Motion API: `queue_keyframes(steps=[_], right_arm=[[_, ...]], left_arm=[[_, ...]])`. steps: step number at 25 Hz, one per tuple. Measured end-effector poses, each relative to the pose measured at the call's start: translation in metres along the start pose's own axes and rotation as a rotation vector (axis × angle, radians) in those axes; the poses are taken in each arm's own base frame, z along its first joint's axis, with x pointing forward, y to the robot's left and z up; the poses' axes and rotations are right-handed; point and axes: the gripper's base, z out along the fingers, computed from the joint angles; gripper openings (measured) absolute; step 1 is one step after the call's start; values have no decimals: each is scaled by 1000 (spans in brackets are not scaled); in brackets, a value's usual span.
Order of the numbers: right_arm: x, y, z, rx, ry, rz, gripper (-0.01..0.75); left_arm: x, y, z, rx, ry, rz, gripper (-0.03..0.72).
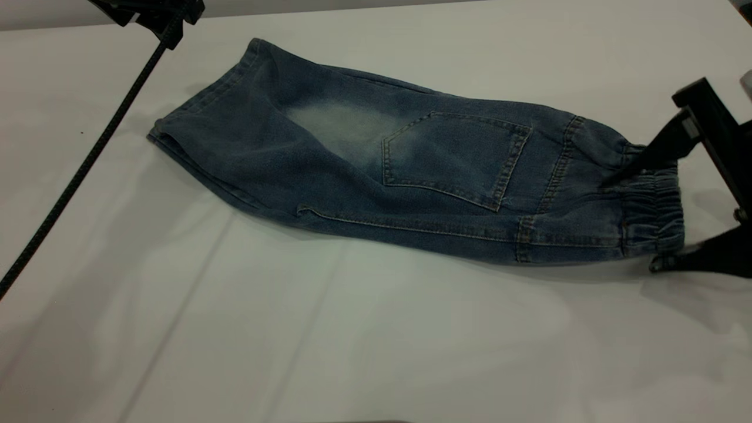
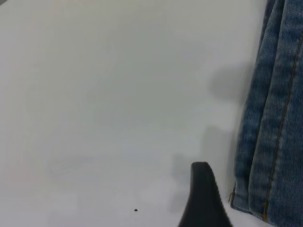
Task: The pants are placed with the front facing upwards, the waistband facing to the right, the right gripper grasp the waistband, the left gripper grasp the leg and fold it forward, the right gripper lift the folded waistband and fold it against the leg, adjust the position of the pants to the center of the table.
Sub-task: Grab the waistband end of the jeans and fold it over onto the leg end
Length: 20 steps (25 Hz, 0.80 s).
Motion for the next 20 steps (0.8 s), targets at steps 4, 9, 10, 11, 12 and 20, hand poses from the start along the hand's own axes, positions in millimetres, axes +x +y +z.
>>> queue_keyframes(steps=[4, 9, 10, 11, 12, 20], right_arm=[[-7, -1, 0, 7, -75, 9, 589], [-10, -5, -1, 47, -113, -9, 531], [-10, -4, -1, 49, -114, -23, 486], [-11, -4, -1, 49, -115, -38, 438], [-12, -3, -1, 47, -118, -54, 368], [-20, 7, -1, 25, -136, -152, 41]], left_arm=[[1, 0, 0, -3, 13, -2, 460], [1, -6, -1, 0, 33, 10, 460], [1, -9, -2, 4, 32, 14, 459], [-1, -13, -3, 9, 29, 21, 454], [-2, -19, -4, 18, 26, 25, 449], [-8, -77, -7, 105, 14, 115, 420]])
